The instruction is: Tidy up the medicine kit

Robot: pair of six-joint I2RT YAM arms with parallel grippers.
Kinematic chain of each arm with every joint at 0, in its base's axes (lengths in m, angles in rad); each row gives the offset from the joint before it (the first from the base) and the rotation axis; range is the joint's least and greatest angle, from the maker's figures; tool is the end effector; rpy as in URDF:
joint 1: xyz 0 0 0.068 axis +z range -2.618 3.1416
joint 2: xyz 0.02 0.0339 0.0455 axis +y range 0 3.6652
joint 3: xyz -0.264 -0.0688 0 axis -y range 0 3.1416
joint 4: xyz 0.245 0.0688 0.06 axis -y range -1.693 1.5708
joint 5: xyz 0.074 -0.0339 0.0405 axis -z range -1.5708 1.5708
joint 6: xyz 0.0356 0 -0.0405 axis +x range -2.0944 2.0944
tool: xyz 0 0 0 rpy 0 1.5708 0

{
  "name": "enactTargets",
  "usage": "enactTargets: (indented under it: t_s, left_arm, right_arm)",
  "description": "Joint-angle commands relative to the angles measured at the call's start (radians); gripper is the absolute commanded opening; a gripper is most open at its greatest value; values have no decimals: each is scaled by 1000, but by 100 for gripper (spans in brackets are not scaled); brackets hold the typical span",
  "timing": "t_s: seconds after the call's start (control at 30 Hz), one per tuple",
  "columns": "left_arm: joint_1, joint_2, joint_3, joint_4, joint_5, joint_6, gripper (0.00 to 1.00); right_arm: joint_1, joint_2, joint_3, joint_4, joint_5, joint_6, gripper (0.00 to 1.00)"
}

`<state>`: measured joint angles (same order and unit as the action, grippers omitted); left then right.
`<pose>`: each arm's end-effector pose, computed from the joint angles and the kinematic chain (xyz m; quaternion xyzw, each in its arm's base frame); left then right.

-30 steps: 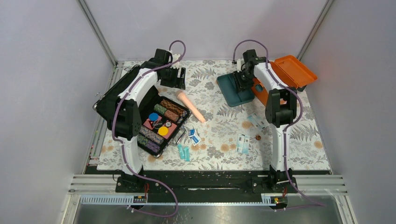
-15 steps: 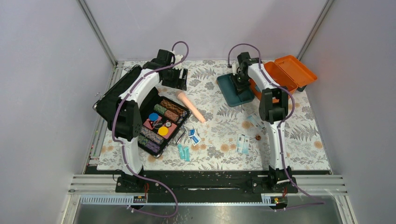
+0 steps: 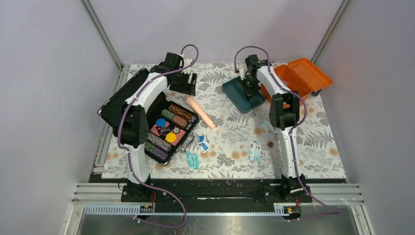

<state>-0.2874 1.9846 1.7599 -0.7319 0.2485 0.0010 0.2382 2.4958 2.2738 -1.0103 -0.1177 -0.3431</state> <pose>0.4203 -0.1334 0.2704 0.1730 0.9307 -0.1597 0.2800 0.5037 0.1266 0.1738 -0.2915 0.9399 0.0491 0.1710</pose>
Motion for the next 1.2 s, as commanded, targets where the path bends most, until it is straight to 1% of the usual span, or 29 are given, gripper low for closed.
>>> enactTargets:
  t_s: [0.0,0.13,0.23,0.3,0.37,0.57,0.73,0.83,1.03,1.17]
  left_arm:
    - [-6,-34,16,18,-15,12,75]
    - [-10,-13,36,15,-14,6,75]
    - [-11,-9,44,16,-12,5,75]
    - [-12,-6,46,17,-14,4,75]
    - [-12,-3,48,16,-13,4,75]
    - [-13,3,56,17,-14,5,75]
    - [-13,6,55,17,-14,4,75]
    - [-15,2,51,16,-17,4,75]
    - [-14,0,49,17,-18,5,75]
    - [-16,1,50,17,-17,6,75]
  right_arm:
    - [15,-73,63,-7,-88,6,0]
    - [16,-176,65,15,-212,55,0]
    - [14,-243,81,7,-242,69,0]
    - [10,-286,105,-18,-251,37,0]
    - [-2,-324,136,-62,-271,-37,0]
    - [-101,-420,149,-90,-220,-91,0]
    - [-221,-418,162,-180,-122,-205,0]
    - [-290,-409,153,-195,-68,-273,0]
    - [-352,-387,128,-199,22,-414,0]
    - [-371,-349,144,-218,29,-455,0]
